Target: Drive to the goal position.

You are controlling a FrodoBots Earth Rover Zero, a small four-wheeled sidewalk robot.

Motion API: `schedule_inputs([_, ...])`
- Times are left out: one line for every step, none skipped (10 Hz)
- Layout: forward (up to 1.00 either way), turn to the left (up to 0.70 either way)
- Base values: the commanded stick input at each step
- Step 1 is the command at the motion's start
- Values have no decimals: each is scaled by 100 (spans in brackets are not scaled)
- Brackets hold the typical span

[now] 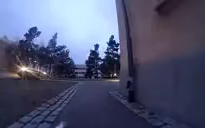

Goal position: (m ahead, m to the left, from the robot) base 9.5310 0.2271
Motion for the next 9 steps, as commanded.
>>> schedule_inputs([50, 0])
schedule_inputs([50, 0])
schedule_inputs([50, 0])
schedule_inputs([50, 0])
schedule_inputs([50, 0])
schedule_inputs([50, 0])
schedule_inputs([50, 0])
schedule_inputs([50, 0])
schedule_inputs([50, 0])
